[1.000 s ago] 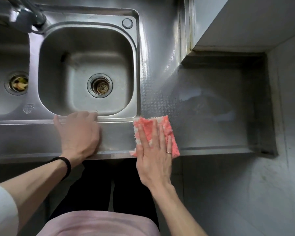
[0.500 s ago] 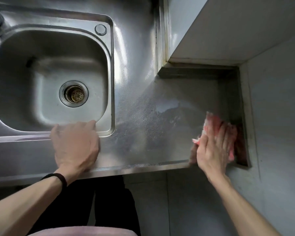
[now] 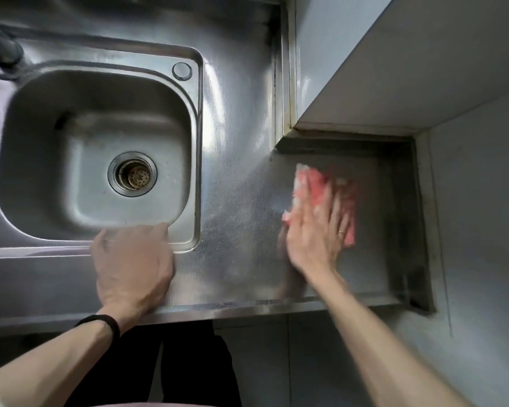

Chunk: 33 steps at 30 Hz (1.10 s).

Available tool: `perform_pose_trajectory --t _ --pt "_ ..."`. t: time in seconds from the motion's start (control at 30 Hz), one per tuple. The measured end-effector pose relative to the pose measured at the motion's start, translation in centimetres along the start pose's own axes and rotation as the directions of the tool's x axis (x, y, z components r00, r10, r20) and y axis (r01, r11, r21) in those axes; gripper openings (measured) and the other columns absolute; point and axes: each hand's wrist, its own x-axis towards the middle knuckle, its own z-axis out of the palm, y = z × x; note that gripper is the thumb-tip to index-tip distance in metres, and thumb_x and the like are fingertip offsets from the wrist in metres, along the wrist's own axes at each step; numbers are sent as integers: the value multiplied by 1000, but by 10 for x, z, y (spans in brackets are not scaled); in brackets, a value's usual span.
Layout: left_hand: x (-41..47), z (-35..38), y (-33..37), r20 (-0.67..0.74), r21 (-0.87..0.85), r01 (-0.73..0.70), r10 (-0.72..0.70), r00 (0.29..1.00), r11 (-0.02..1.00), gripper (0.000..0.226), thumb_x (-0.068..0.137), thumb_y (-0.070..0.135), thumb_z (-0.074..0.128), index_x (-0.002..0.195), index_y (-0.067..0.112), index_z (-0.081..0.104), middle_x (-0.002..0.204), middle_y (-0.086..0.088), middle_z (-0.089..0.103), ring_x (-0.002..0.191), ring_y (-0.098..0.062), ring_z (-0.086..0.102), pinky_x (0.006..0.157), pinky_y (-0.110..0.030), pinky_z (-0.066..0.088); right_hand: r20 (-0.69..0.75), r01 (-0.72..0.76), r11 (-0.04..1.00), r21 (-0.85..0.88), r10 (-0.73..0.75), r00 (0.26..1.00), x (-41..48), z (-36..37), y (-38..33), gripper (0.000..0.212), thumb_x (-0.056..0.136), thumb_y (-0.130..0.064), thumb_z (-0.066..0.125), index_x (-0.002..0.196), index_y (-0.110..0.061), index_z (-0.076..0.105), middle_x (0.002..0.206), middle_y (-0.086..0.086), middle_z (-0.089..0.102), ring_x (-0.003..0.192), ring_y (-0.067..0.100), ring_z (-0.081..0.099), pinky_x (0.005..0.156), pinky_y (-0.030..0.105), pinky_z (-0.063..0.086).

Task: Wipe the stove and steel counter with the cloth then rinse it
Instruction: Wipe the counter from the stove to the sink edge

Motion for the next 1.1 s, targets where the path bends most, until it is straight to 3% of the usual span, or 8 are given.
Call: perform_pose_trajectory --t 0.2,0.33,0.5,0.6,0.8,0.87,0.93,1.1 --pt "0 1 1 2 0 11 -11 1000 1000 44 94 34 33 121 31 67 109 -1 73 105 -30 66 115 -59 32 66 174 979 105 -181 981 -46 32 -130 64 106 -48 22 165 -47 -2 176 3 -16 161 23 -20 129 50 -14" --pt "1 2 1 -14 -18 10 -10 1000 1000 41 93 34 35 118 31 68 106 -1 73 104 -30 66 114 -60 33 66 302 945 123 -311 948 -31 31 -107 57 112 -49 20 165 -48 0 176 0 -12 161 19 -17 131 50 -8" --pt "0 5 -2 -35 -27 3 -4 999 1000 43 93 34 36 121 31 68 108 0 74 105 -30 66 115 -60 31 -40 70 997 -25 -71 997 33 1 23 61 110 -50 21 165 -44 -4 176 8 9 163 31 3 130 57 5" --pt "0 8 -2 -56 -24 0 -1 998 1000 42 92 34 37 120 31 68 107 -1 73 103 -30 66 114 -60 32 -78 3 985 -171 -17 997 64 -18 83 65 109 -41 26 167 -22 4 173 20 9 160 42 8 130 60 6" --pt "2 8 -2 -47 -27 13 -14 999 1000 42 91 33 40 122 32 69 105 2 73 102 -28 66 114 -58 31 -148 -336 939 -74 323 935 81 -10 46 65 111 -36 23 168 -13 2 176 13 3 163 31 0 131 42 -5" --pt "2 7 -2 -34 -23 14 -14 999 1000 42 91 33 40 123 33 68 104 3 72 102 -27 66 114 -58 31 -98 -251 968 -13 249 964 68 -7 5 69 109 -39 28 168 -16 2 177 9 1 163 29 2 131 48 -1" --pt "2 8 -2 -27 -17 12 -12 1000 1000 43 91 34 41 123 34 68 104 4 71 102 -25 66 115 -57 31 -43 5 999 36 -3 999 37 1 -43 69 108 -38 30 169 -20 1 177 5 -2 163 25 1 131 47 -2" --pt "4 10 -4 -21 -17 14 -14 1000 1000 41 91 35 41 121 35 68 105 7 71 102 -24 65 114 -57 31 110 352 933 71 -358 927 28 15 -115 61 110 -45 17 167 -37 -3 177 1 -10 162 18 -15 130 47 -11"
